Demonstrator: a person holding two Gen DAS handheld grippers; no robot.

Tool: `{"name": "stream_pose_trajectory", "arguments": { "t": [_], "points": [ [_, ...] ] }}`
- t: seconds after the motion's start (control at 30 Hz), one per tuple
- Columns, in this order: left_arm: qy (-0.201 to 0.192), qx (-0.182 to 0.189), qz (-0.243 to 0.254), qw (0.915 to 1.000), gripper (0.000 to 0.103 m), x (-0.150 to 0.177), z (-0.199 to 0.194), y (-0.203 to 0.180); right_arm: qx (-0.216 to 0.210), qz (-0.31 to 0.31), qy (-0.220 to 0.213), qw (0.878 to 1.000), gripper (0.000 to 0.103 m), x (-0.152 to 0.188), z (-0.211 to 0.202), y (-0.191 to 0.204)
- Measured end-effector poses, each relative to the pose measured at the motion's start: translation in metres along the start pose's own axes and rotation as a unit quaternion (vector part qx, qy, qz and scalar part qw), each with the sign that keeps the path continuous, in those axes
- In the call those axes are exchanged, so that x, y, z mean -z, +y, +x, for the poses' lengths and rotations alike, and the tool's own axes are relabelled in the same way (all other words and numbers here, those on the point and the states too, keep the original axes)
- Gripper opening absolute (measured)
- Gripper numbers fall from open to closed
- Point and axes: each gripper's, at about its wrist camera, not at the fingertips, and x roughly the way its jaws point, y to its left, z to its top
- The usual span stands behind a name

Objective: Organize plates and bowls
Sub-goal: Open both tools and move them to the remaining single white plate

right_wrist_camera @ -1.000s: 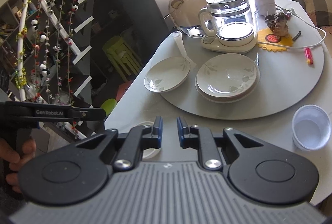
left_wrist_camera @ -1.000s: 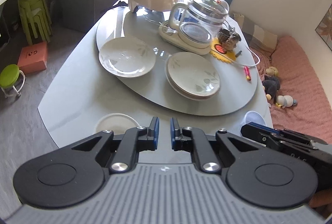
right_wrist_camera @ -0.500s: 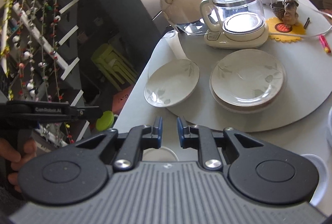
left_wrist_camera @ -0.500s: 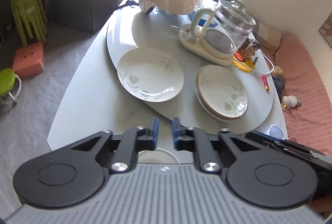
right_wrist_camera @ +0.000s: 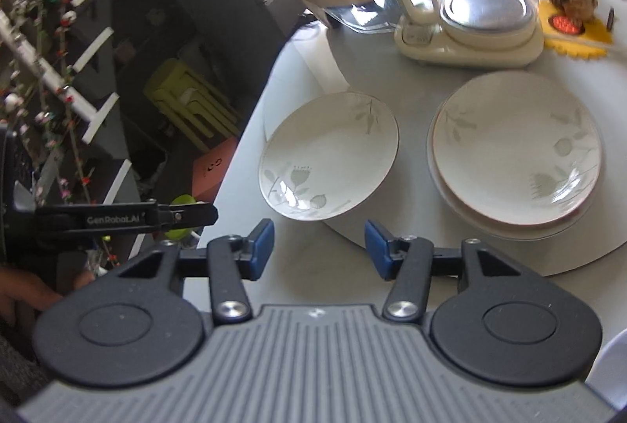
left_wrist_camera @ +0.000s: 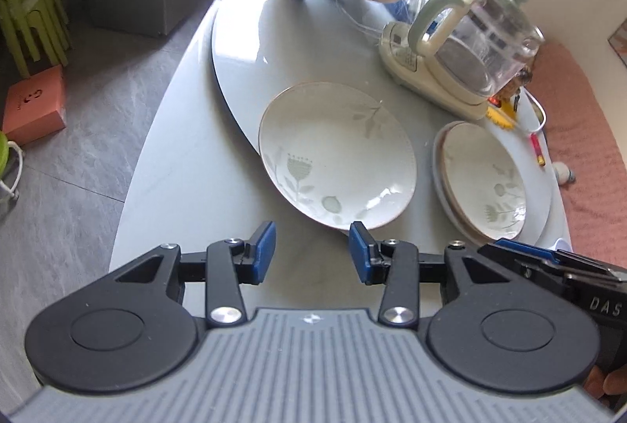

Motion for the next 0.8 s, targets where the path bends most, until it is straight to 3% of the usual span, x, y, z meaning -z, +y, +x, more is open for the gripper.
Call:
{"name": "stream_pose_trajectory", "arguments": {
  "t": [0.17,0.33,0.5,0.6,0.67,0.8],
  "points": [
    [0.011,0.006,0.023,0.9997,0.047,-0.019,0.03,0.019,0.019,0.066,0.016,0.998,0.053,-0.011,0.035,-0.006],
    [0.019,0.033,-0.008,0.9992,0.047,-0.041,0.063,0.042,0.045,0.095,0.035,0.994,0.053,-0.019,0.067,-0.017],
    [0.017,0.029,0.001,0.9994,0.047,-0.061,0.089,0.049,0.058,0.128,0.047,0.989,0.036,-0.022,0.095,-0.032],
    [0.015,0.032,0.003,0.9994,0.045,-0.07,0.103,0.051,0.077,0.133,0.054,0.987,0.034,-0.022,0.105,-0.036],
    [0.018,0.038,0.009,0.9991,0.034,-0.076,0.113,0.052,0.09,0.119,0.057,0.987,0.028,-0.022,0.111,-0.034],
    [0.024,0.042,0.019,0.9987,0.026,-0.086,0.126,0.053,0.091,0.123,0.064,0.986,0.024,-0.026,0.12,-0.037]
  ]
}}
